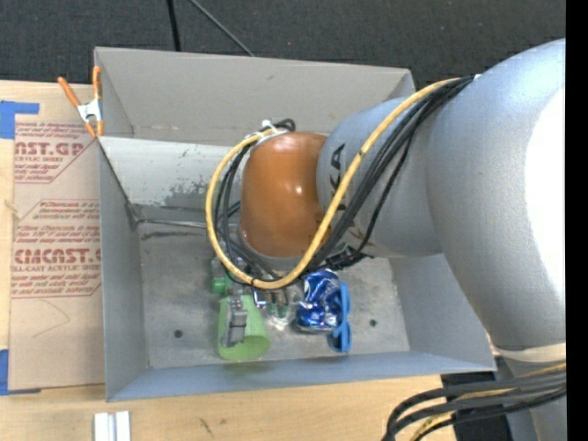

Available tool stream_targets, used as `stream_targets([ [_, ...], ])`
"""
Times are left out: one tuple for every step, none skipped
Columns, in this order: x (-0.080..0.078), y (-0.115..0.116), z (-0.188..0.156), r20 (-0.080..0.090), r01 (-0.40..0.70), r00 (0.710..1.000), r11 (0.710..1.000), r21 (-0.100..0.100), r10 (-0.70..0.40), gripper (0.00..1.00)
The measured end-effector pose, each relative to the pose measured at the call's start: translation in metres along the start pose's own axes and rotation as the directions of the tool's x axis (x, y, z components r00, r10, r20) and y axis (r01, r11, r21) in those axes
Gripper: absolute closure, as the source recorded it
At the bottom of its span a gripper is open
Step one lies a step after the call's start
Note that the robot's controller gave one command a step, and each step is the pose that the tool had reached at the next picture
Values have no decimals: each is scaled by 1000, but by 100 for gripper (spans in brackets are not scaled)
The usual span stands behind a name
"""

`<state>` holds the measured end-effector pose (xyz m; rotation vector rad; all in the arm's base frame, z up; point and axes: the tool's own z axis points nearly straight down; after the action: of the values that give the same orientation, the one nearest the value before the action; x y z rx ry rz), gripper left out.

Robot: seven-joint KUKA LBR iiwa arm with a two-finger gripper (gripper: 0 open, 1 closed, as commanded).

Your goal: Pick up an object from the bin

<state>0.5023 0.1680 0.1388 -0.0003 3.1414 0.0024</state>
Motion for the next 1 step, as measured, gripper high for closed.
stream_targets([
  [-16,-64,57,1,181,984,984,3,-181,0],
])
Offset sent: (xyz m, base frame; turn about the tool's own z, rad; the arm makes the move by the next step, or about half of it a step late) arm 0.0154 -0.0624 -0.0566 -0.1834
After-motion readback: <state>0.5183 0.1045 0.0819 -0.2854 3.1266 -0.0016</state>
